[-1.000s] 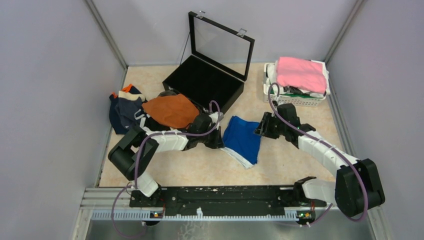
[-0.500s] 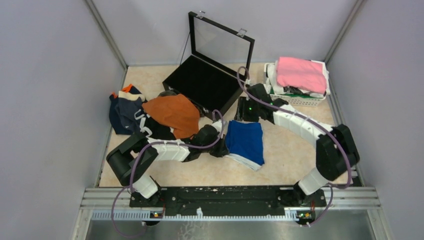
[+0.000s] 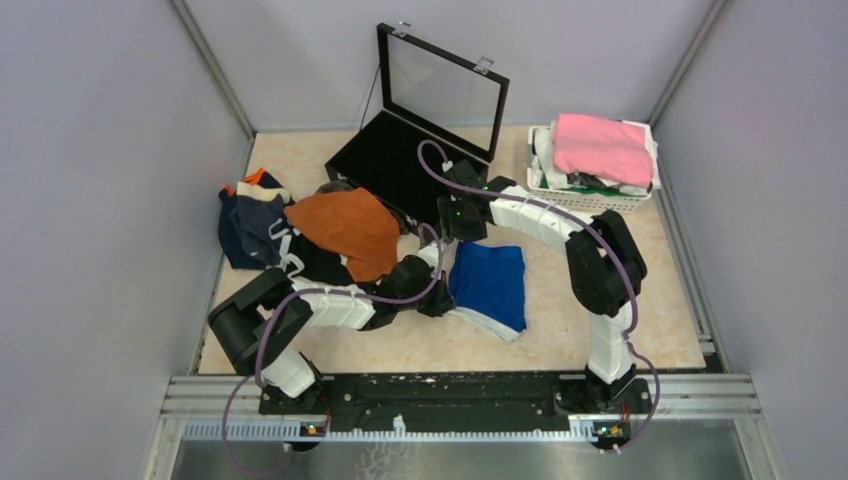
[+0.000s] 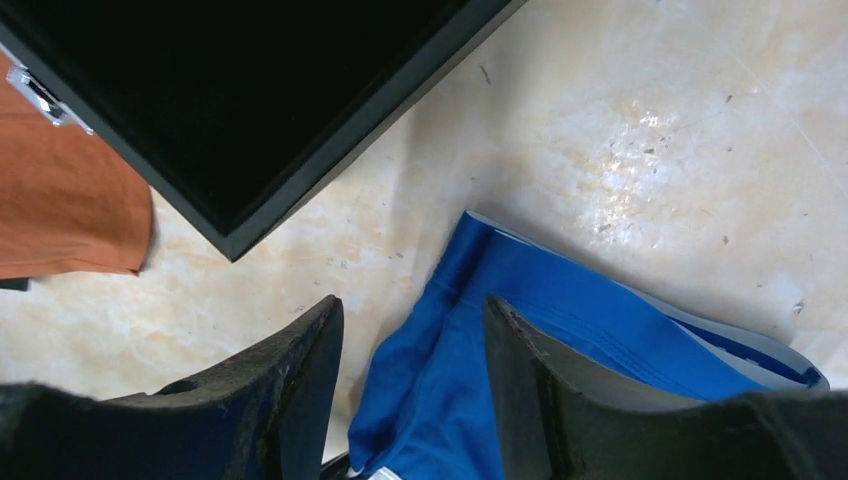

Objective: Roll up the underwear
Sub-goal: Fold the underwear at the center of the board.

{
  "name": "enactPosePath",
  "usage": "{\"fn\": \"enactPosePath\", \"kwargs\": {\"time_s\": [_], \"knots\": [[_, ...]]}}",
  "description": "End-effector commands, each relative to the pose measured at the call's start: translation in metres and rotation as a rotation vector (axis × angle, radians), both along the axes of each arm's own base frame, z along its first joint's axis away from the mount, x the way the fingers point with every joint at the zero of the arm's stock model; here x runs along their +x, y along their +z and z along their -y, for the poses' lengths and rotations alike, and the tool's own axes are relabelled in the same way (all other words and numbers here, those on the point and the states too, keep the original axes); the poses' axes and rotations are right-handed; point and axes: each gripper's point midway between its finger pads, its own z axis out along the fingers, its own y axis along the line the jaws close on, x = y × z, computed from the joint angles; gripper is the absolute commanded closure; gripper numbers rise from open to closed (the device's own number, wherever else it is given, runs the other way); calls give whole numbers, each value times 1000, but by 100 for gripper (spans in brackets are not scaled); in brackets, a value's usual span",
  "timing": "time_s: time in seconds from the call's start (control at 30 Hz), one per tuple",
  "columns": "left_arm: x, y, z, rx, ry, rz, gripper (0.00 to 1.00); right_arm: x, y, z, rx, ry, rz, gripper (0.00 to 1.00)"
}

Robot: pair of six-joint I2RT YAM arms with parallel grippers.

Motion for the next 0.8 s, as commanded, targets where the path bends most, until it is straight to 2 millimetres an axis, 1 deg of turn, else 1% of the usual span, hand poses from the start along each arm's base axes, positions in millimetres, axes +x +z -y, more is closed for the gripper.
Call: {"fn": "enactPosePath", "kwargs": {"time_s": [0.0,0.27,0.53,0.77], "knots": [[-1,-4,-5,5,19,11,100,3,3,-2,-72,7,19,47],[-2,-5,-5,0,18,11,100,5,-7,2,-134,6,3,48],[-3,-7,-6,3,17,9,100,7,-18,-1,-156,18,-18,50],[-4,-10,-7,10,19,6,100,7,-31,-3,-172,31,-39,53]]}}
